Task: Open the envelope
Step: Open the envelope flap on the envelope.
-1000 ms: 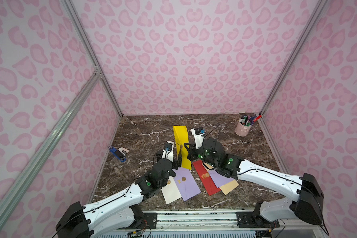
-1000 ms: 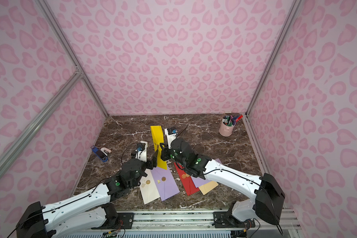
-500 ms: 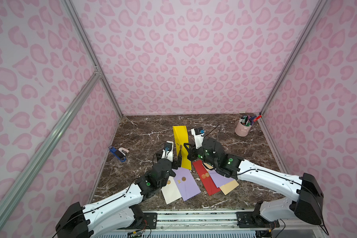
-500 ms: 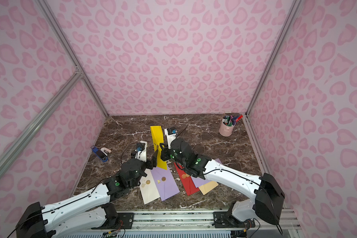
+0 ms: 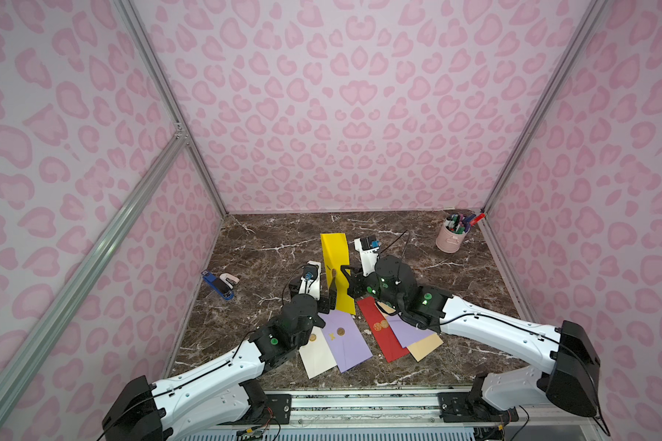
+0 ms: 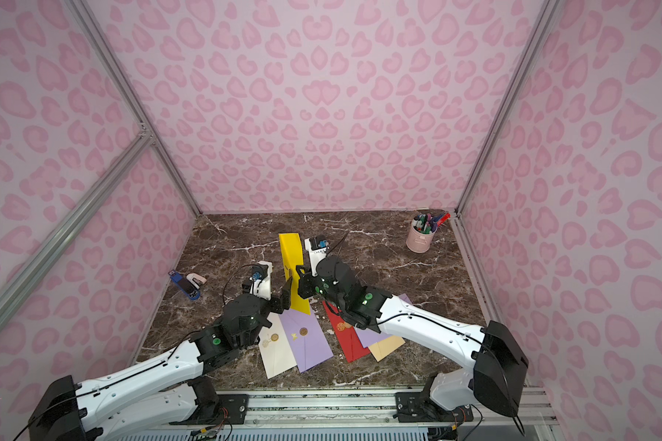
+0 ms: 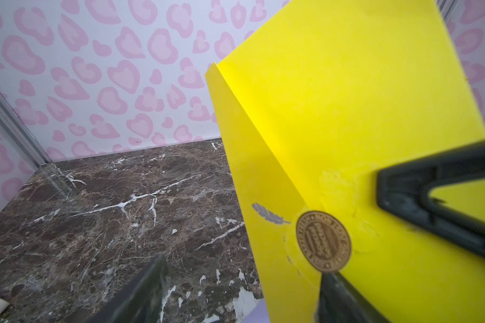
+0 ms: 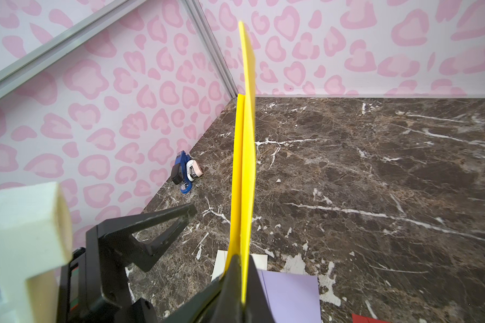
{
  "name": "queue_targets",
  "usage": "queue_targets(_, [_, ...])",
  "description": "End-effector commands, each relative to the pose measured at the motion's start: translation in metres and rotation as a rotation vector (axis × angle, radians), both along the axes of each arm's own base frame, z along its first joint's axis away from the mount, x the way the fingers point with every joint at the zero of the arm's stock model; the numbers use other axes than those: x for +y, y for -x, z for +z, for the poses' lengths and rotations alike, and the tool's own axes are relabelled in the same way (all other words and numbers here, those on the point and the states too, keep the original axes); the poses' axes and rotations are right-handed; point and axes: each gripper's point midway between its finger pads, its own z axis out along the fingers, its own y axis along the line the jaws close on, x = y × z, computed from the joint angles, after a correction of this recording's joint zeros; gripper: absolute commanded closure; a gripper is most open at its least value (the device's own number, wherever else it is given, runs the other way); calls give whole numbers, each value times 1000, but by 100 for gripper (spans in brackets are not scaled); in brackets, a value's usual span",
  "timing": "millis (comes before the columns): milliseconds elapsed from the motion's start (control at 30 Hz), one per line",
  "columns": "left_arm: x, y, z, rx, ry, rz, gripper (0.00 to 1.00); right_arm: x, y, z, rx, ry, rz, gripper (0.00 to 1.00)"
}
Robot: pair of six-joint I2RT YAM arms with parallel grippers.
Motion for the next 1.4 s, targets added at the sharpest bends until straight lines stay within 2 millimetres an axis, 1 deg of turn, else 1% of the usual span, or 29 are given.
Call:
queue_targets(0, [3,-1,6,-17,19,14,18,-1,0,7,-14,-16,-4,100])
queue_targets(267, [16,5,1,-10,10,49,17,-3,0,11,-21,-19,-8,100])
queue_targets(600, [36,6,3,-16,-5,116,16,-3,11,26,-21,-72,46,100])
queue_targets(767, [42,5,1,-12,-18,140,16,1,22,36,-22,-115,108,100])
queue_targets(900, [47,5,5,-18,-14,155,16,0,30,44,-21,-154,143,100])
queue_targets(1067, [51,4,8,-25,-16,171,15,1,44,56,-13,-215,219,100])
queue_targets(1367, [52,2,20,-61,-3,162,15,5,60,62,60,-372,352,100])
